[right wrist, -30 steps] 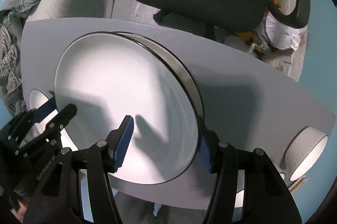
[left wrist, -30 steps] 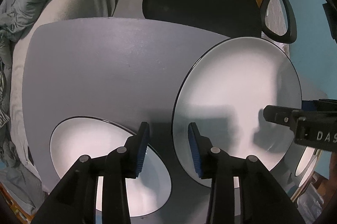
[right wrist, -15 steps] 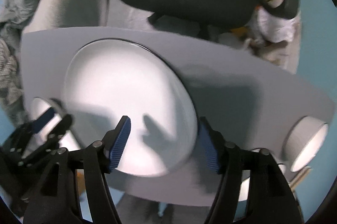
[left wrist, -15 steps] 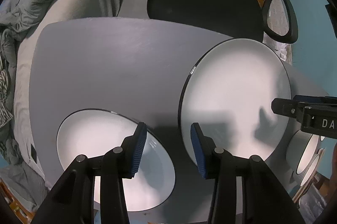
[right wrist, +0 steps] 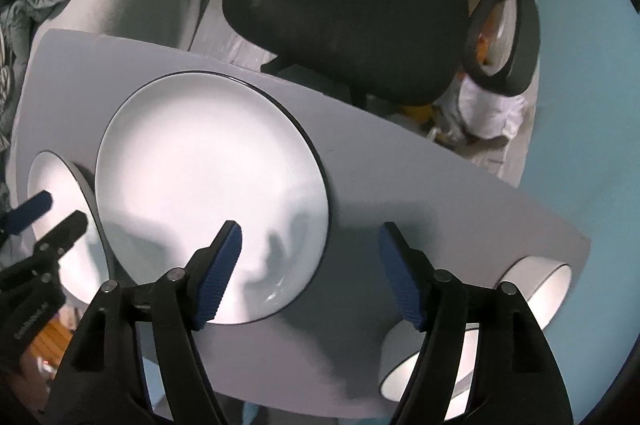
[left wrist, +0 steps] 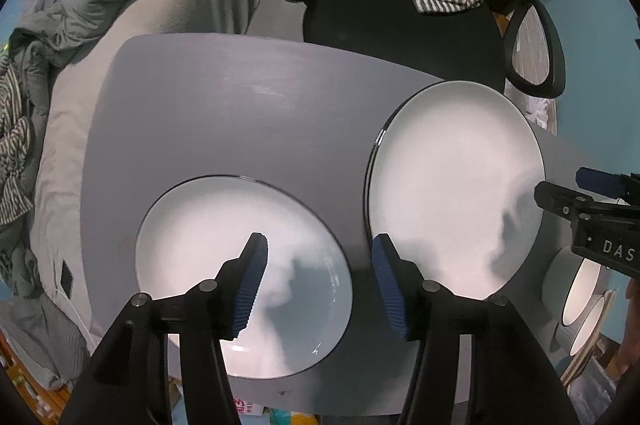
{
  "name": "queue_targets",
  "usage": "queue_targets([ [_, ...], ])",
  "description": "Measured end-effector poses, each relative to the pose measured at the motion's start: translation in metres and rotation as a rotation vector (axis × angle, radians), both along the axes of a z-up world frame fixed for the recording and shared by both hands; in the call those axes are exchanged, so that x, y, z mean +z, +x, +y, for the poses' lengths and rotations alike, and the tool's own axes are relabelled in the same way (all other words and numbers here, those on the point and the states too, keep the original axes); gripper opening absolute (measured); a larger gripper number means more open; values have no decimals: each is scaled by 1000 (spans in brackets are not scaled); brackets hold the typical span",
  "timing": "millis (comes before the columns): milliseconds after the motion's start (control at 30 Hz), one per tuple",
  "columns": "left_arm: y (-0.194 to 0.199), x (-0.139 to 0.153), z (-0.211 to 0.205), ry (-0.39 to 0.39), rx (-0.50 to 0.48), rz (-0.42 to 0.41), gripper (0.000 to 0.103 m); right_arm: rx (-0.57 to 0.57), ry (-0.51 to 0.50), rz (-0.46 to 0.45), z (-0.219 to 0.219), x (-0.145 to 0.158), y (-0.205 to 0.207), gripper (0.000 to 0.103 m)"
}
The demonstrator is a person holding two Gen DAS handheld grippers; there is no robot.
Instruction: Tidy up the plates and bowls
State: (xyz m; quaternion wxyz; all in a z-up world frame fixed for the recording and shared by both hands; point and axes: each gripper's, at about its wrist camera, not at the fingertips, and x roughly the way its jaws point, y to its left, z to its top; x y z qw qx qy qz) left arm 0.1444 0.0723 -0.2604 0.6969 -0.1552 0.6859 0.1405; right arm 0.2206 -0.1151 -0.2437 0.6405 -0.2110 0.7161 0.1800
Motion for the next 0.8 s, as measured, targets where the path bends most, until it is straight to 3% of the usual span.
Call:
queue_targets([
  [433, -37, 45, 18, 70, 21, -98, 70, 21, 90, -63, 5, 41, -16, 71],
  [533, -49, 50, 25, 104, 36, -108, 71, 44, 100, -86, 12, 51, -23, 71],
  [800, -78, 60, 50, 98, 127, -118, 71, 145, 131, -124, 38, 68, -44, 71],
])
